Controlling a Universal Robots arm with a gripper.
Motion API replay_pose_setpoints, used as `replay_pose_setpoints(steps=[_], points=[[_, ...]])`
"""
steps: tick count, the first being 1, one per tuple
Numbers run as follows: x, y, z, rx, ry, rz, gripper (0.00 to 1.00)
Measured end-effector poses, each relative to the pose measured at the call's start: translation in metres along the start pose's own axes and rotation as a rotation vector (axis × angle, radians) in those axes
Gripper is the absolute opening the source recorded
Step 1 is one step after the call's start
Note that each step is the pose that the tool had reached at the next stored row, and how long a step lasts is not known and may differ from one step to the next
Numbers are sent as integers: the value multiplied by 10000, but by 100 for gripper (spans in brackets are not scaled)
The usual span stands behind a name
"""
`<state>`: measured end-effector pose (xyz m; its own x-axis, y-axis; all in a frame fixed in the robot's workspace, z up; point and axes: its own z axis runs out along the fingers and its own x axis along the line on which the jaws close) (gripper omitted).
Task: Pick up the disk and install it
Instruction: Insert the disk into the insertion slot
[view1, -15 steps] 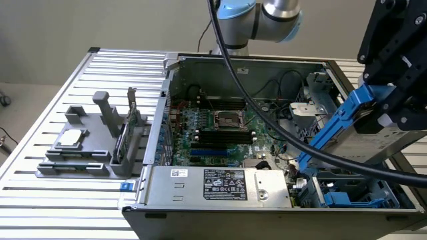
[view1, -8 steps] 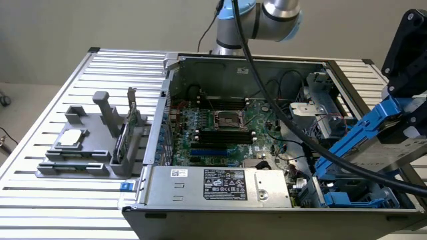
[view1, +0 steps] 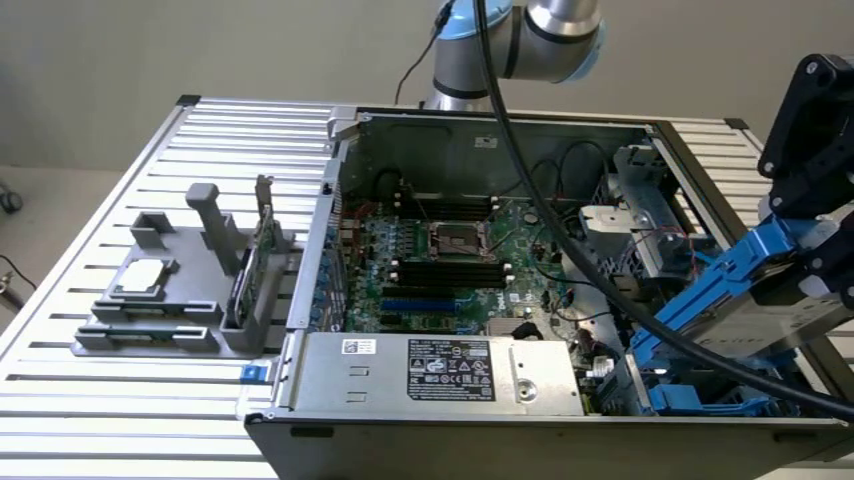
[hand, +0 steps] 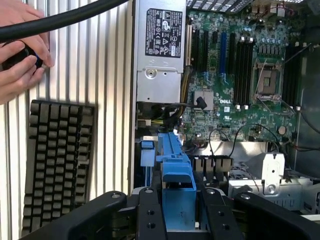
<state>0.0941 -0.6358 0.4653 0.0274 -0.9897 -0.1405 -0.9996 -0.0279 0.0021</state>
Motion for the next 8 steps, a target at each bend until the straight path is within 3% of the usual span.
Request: replay_pose_setpoints(steps=[8], points=[[18, -84, 87, 13, -2, 26, 33]])
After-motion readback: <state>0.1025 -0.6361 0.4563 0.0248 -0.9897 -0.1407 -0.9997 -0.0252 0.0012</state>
